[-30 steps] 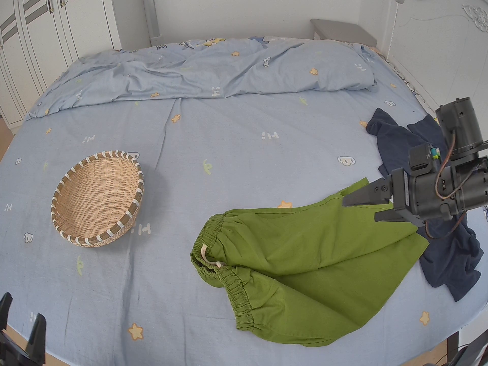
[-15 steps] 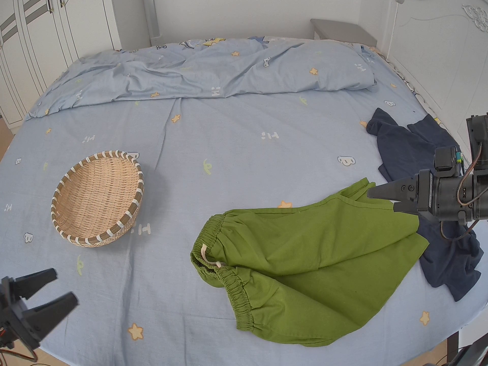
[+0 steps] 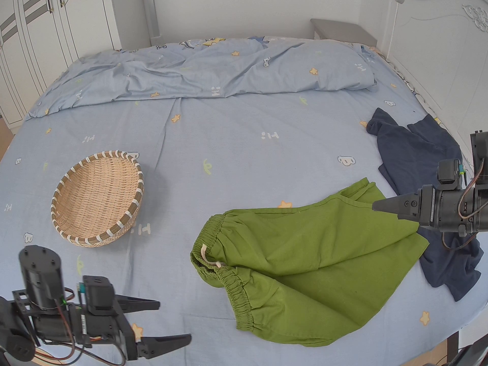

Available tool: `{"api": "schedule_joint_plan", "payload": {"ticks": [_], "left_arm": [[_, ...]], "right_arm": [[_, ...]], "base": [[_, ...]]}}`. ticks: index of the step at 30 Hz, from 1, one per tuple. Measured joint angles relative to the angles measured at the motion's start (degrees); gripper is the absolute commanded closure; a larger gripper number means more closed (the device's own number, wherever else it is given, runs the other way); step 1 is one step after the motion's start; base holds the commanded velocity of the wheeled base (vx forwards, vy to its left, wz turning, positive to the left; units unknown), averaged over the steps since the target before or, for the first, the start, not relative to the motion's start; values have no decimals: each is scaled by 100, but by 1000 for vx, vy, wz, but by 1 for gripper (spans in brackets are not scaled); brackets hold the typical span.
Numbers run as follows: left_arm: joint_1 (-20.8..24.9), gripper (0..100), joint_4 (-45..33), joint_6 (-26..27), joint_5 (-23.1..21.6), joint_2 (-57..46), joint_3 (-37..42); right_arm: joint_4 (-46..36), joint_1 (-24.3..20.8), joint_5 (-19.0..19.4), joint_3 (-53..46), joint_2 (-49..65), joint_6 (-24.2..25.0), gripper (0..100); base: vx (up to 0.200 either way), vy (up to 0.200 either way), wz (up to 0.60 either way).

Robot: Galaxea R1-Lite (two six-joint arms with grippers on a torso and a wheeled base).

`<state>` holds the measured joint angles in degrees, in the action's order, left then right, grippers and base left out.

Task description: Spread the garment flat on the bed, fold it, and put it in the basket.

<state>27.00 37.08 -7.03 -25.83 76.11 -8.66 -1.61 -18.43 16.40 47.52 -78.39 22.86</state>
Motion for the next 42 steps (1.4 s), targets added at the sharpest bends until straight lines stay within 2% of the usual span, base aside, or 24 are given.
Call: {"api": "schedule_joint_plan", "payload": {"ticks": [7,12,19,42], "left_arm": [[404,0,2116,584,-405,2020,276],[635,0,3053,818,-545,3021,371],[742,0,3185,769,-583,3630,141],[778,0,3196,711,-575,4385,-975]], "right_arm": [[104,94,0,-194,35,-236,0],[145,151,0,-315,60,-414,0],[161,187,0,-383,74,-474,0],[172,187,0,-428,85,-474,0]], "base": [[0,0,0],[0,0,0],[0,0,0],[0,0,0]]}}
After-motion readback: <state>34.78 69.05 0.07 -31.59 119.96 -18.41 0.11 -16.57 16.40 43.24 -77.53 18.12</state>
